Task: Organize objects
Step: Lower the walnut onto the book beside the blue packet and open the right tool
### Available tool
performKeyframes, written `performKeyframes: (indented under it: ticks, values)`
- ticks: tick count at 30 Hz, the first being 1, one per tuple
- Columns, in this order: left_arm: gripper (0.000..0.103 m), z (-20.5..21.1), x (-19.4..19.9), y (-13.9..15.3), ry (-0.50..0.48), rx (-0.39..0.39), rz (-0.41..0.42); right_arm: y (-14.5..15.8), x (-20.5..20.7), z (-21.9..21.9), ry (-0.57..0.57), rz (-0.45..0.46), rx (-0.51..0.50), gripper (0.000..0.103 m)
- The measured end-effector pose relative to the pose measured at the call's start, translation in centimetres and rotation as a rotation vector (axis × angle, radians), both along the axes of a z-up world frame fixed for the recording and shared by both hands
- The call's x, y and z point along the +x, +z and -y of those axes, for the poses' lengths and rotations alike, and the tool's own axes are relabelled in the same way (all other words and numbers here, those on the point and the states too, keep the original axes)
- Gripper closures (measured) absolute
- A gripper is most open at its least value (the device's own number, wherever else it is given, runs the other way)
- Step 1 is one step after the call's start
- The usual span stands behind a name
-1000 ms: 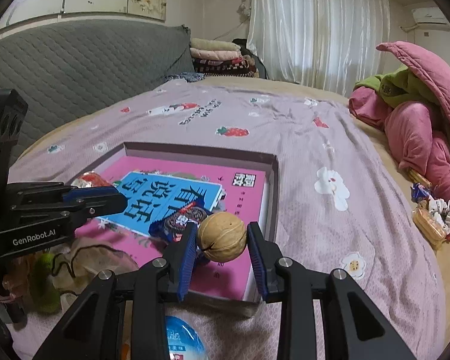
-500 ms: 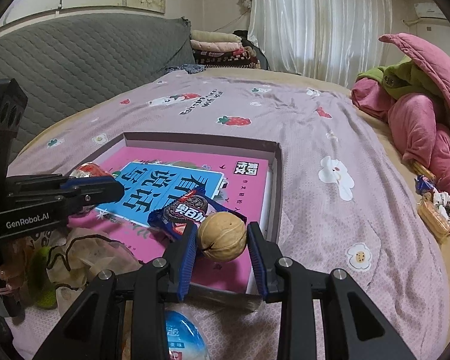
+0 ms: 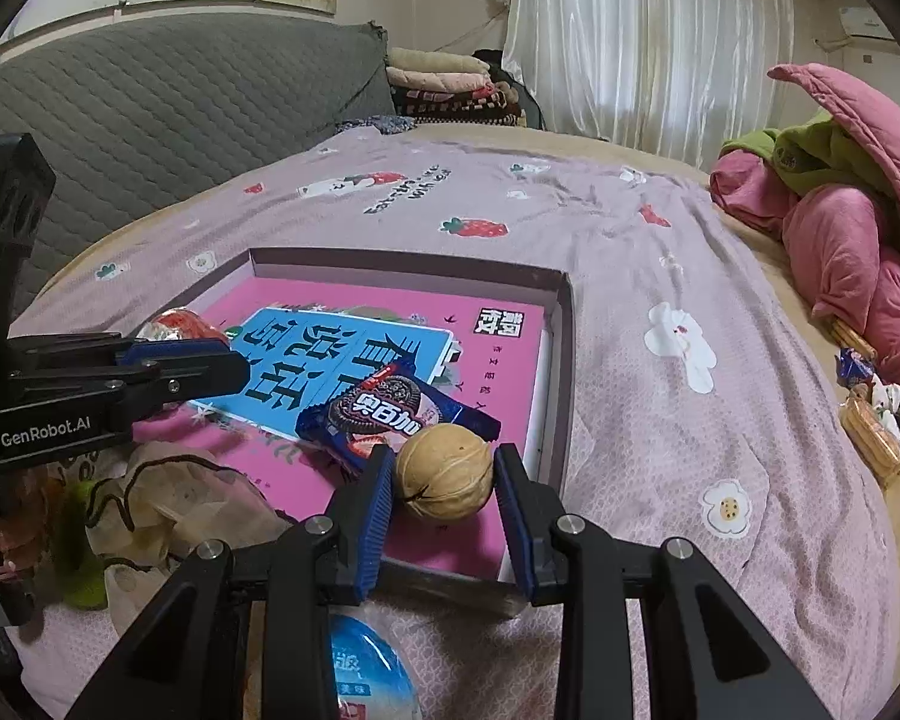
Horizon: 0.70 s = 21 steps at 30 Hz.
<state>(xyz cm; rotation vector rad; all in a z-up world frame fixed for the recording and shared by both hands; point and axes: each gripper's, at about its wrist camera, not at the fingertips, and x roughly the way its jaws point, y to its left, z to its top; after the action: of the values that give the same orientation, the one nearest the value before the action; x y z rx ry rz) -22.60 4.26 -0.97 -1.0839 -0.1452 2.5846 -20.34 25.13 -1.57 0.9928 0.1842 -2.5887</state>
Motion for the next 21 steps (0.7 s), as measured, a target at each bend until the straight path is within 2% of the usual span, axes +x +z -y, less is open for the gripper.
performKeyframes:
  ticks: [18, 21]
  values:
    - [0.065, -0.76, 0.20, -0.65, -0.006, -0.061, 0.013, -0.43, -0.51, -0.53, -0.005, 0.052, -0.046, 0.068]
    - [0.060, -0.82, 0.18, -0.63, -0.004, -0.067, 0.015, -0.45, -0.53, -0.49, -0.007, 0.051, -0.044, 0.068]
